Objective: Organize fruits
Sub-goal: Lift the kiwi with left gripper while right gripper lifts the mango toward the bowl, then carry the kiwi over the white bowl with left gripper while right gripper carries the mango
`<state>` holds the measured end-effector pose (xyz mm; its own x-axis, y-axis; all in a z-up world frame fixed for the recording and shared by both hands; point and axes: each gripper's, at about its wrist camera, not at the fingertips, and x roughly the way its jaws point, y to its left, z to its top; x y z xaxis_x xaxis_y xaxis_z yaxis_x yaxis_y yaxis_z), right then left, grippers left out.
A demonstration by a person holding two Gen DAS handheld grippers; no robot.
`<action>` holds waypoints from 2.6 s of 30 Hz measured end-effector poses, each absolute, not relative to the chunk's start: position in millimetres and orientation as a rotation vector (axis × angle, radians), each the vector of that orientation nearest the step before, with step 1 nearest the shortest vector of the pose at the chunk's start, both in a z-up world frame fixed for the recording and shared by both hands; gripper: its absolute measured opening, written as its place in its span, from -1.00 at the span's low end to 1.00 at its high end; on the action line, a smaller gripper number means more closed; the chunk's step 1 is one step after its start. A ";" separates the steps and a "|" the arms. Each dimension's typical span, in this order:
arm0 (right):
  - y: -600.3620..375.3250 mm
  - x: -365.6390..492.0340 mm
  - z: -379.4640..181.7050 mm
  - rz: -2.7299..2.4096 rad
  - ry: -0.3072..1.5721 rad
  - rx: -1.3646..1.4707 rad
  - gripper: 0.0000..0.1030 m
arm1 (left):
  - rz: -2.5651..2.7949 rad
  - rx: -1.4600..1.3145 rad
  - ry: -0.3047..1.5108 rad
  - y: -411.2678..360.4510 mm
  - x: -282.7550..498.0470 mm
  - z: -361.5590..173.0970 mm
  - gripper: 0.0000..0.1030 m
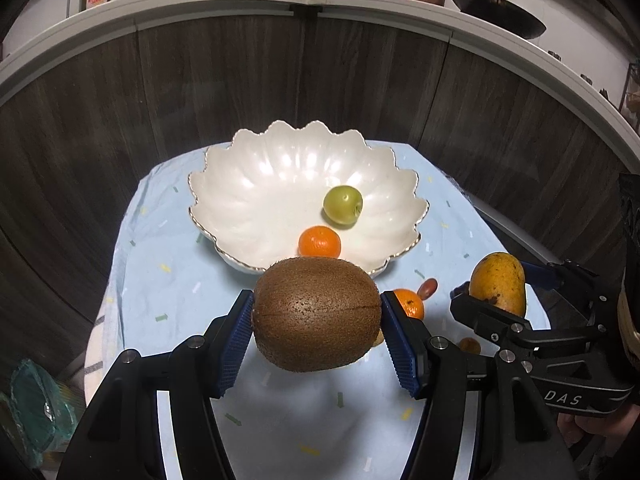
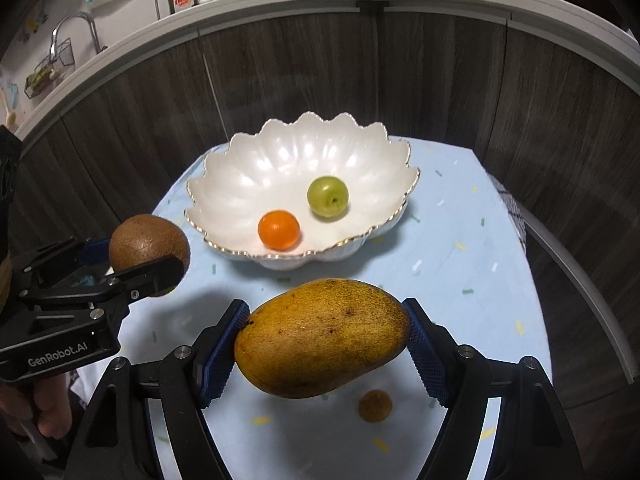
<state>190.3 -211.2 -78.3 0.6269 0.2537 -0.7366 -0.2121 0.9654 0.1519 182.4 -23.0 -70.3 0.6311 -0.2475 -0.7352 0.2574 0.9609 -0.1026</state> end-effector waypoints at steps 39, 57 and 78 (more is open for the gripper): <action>-217.7 250.2 -31.2 0.218 0.732 0.101 0.50 | -0.196 0.005 0.737 -8.7 233.3 -30.7 0.19; -217.2 289.5 -38.6 0.203 0.749 0.098 0.50 | -0.177 -0.005 0.758 -4.9 275.6 -39.5 0.19; -215.3 320.2 -67.9 0.188 0.814 0.093 0.50 | -0.169 -0.018 0.826 -3.4 306.2 -70.7 0.19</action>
<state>320.2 -215.3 -67.9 0.6712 0.2022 -0.7132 -0.1305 0.9793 0.1549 306.2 -3.4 -70.7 0.6655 -0.1565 -0.7298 0.1422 0.9864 -0.0818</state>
